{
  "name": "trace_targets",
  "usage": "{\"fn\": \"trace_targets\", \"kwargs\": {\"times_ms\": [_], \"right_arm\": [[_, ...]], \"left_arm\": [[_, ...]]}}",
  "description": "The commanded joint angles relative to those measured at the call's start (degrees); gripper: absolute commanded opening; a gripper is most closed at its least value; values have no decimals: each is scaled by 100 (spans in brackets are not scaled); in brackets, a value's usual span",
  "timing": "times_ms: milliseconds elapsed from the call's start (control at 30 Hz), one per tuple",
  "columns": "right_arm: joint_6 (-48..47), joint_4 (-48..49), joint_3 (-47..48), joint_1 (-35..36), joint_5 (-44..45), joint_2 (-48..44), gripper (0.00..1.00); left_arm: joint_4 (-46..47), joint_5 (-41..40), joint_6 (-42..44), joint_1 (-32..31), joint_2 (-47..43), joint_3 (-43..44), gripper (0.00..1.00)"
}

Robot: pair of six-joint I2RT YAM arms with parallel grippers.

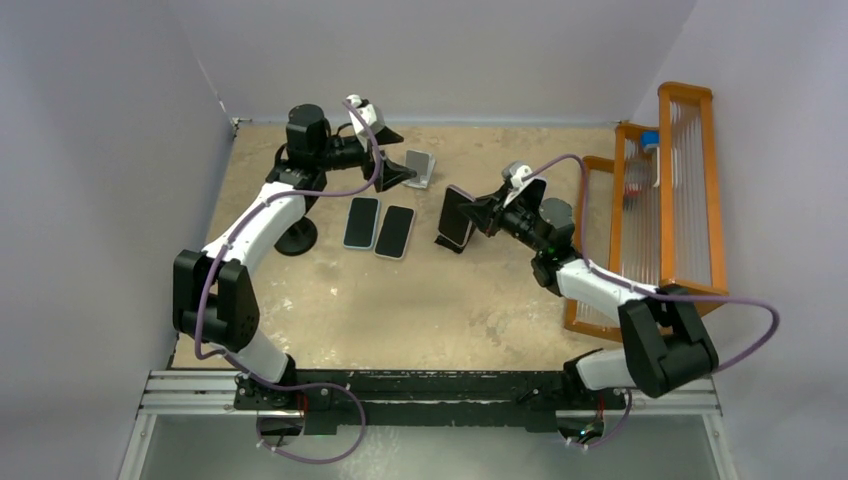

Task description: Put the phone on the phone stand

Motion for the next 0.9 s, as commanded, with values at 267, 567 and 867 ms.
{"fn": "trace_targets", "kwargs": {"times_ms": [267, 567, 867], "right_arm": [[-564, 1015, 560, -130, -221, 848, 0], [-174, 1876, 315, -694, -982, 1331, 0], [499, 2953, 331, -796, -1430, 2230, 0]], "left_arm": [[245, 108, -114, 41, -150, -146, 85], [170, 157, -30, 50, -38, -146, 85], [161, 241, -11, 50, 32, -102, 85]]}}
